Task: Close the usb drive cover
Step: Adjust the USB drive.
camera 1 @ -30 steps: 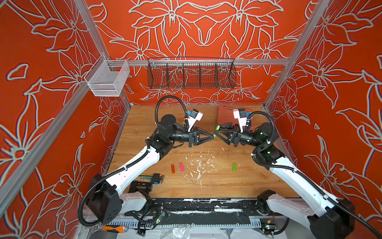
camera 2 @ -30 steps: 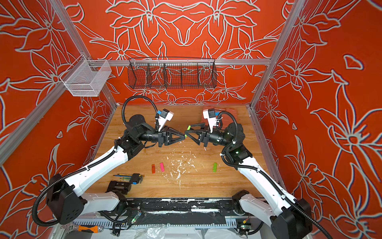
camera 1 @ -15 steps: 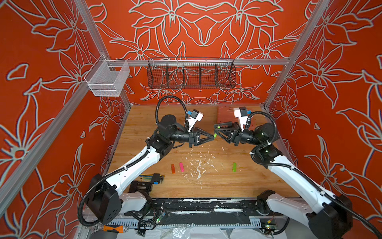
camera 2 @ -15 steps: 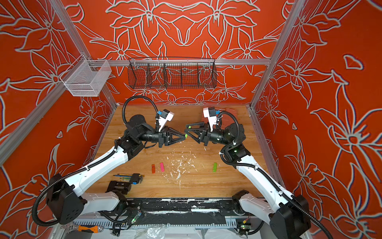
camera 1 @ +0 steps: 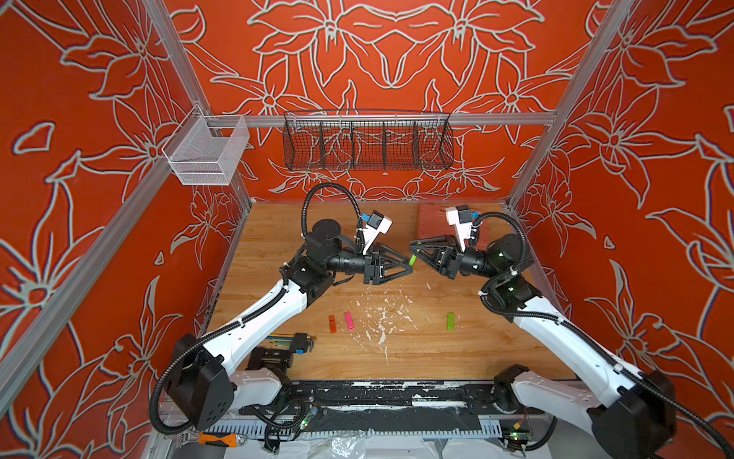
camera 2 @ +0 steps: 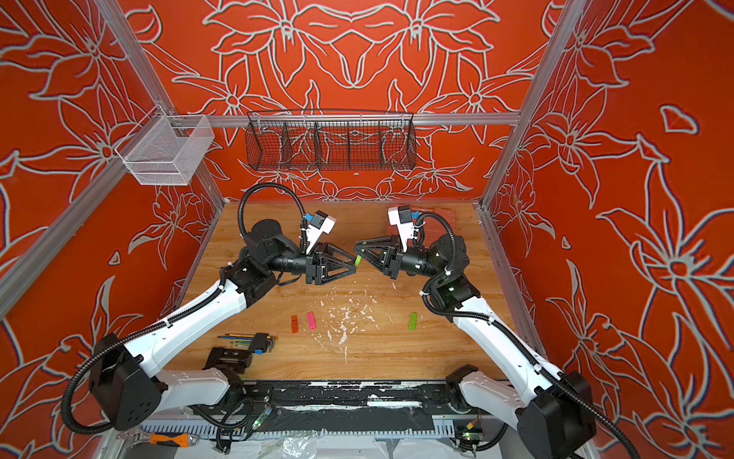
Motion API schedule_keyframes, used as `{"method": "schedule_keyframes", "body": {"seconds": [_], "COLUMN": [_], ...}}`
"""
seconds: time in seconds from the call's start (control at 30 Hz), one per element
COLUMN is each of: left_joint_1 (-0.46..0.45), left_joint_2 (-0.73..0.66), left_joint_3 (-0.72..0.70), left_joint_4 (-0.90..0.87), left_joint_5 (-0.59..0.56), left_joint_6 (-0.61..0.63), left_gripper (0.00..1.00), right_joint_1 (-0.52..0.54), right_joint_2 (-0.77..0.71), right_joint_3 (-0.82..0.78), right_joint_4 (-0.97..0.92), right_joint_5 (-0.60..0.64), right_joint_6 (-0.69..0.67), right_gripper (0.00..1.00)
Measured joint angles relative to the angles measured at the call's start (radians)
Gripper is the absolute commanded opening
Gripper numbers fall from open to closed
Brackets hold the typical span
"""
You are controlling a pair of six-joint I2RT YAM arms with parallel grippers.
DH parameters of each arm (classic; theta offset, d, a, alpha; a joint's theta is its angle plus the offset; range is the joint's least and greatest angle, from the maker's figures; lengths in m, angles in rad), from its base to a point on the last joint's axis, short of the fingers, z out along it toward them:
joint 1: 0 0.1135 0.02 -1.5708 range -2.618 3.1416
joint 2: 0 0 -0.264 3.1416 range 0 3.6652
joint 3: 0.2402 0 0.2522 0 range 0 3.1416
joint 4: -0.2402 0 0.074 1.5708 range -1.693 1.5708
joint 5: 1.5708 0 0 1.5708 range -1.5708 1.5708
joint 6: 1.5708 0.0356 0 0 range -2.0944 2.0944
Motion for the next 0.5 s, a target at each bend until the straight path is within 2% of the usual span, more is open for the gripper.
{"method": "schedule_keyframes", "body": {"seconds": [0.13,0.3,0.5], "left_joint_1": [-0.006,-0.025,-0.033], "left_joint_2": [0.013,0.043,0.066], "left_joint_3": [0.041,0.071,0.074], "left_joint_4": [-0.023,-0.045,-0.074], "left_joint_5": [0.001,0.001,0.003], "left_joint_6": [0.017,0.043,0.052], "left_gripper": [0.57,0.45,0.39], "right_joint_1": [0.0,0.0,0.0], "right_joint_2": [-0.008,-0.011,-0.011], "right_joint_3": [0.0,0.0,-0.004], "right_joint_4": [-0.026,-0.023,-0.013], "right_joint_5": [0.011,0.013,0.019], "right_joint_6": [-0.014,-0.014,-0.012], "right_gripper": [0.1,0.1,0.09]}}
